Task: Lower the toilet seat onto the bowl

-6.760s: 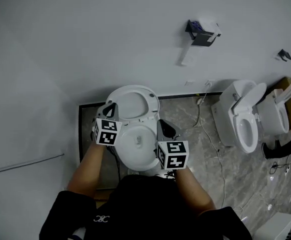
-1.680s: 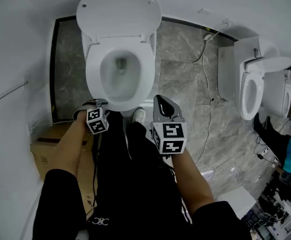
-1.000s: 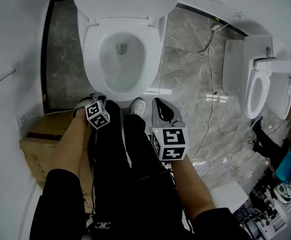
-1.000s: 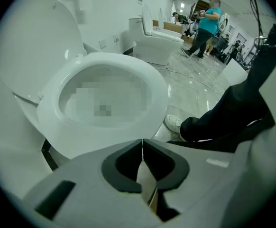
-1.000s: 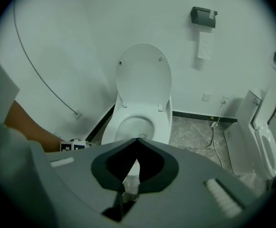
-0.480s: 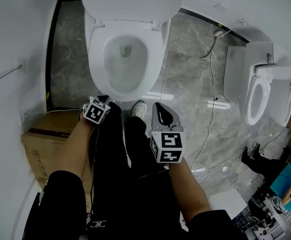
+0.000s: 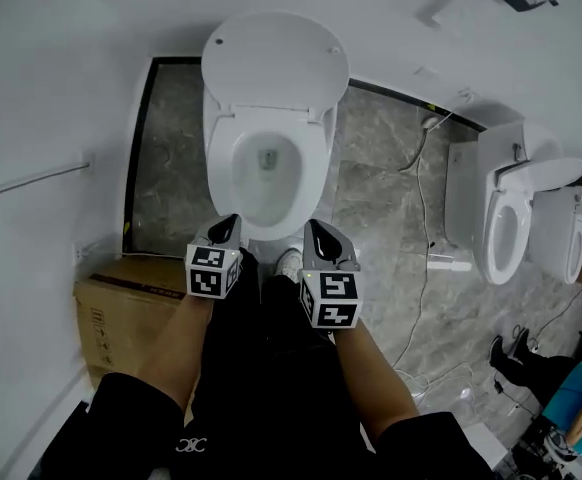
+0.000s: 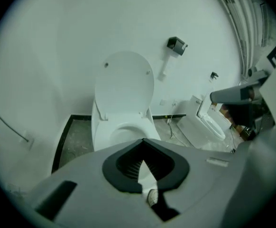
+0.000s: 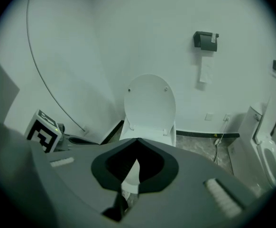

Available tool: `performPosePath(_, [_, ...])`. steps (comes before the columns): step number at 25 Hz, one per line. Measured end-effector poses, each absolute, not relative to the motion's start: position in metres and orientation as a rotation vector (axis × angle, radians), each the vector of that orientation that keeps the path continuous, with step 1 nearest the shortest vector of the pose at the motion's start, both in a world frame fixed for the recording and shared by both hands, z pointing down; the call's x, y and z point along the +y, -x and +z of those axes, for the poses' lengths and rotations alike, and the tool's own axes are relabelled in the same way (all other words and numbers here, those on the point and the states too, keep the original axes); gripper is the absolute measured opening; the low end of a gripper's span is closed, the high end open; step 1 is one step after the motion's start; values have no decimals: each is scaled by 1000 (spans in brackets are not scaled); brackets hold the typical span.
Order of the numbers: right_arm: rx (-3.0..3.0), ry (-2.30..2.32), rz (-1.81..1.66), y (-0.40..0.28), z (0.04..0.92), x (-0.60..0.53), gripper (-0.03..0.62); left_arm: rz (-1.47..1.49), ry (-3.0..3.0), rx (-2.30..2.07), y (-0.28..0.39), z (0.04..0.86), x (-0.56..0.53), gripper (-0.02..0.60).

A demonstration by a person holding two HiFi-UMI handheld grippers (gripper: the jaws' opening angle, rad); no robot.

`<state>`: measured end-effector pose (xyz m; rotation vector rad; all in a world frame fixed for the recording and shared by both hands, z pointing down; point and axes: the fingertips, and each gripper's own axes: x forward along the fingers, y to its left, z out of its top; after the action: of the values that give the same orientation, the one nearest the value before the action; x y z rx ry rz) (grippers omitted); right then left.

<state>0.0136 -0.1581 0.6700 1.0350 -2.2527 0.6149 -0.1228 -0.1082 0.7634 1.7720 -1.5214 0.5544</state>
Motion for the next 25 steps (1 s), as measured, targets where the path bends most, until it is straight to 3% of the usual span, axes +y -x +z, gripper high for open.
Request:
performPosePath(11, [-2533,-1034,477,39,538,-177,8,336,-1915,-1846,136,544,-147,12])
performPosePath(25, [-2743,-1044,469,74,408,-195,6,222,-2048,-2020,149,390,-163,12])
